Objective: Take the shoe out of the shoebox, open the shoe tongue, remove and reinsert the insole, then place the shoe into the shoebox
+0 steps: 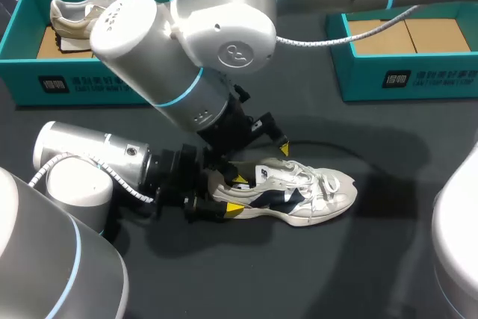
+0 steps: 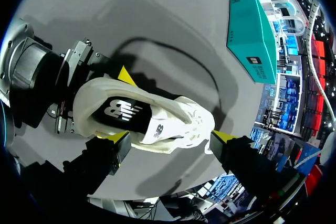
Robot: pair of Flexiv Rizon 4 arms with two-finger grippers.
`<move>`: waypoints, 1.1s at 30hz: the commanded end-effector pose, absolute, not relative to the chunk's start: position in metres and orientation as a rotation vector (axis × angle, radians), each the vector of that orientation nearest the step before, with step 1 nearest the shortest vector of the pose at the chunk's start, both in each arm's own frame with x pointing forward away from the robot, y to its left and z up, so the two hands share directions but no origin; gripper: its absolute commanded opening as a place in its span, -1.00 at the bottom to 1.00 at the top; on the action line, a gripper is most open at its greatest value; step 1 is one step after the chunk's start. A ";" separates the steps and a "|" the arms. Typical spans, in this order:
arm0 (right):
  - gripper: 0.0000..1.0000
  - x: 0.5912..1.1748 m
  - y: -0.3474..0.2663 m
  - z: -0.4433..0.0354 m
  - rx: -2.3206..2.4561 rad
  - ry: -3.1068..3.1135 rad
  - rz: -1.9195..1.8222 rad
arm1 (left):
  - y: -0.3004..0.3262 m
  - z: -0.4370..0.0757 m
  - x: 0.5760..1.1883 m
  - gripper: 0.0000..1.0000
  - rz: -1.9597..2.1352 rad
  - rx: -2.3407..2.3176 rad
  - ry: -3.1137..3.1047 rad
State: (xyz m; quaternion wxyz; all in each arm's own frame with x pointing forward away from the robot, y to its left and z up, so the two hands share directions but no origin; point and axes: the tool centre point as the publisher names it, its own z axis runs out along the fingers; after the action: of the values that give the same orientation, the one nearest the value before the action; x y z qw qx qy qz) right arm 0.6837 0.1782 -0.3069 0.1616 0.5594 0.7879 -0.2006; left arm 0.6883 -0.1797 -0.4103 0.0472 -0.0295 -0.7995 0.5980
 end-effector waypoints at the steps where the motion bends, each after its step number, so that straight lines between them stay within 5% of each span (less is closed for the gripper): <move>1: 1.00 0.686 0.185 -0.312 1.579 2.232 -0.594 | -0.181 -0.414 0.685 -1.00 1.823 -0.091 -2.441; 33: 1.00 0.691 0.156 -0.337 1.607 2.148 -0.596 | -0.181 -0.414 0.685 -1.00 1.823 -0.091 -2.441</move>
State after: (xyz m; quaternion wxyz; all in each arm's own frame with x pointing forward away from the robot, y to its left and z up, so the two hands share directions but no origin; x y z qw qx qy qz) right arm 0.6906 0.1621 -0.3371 0.1994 0.5717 0.7655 -0.2179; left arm 0.6882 -0.1796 -0.4104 0.0472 -0.0296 -0.7995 0.5981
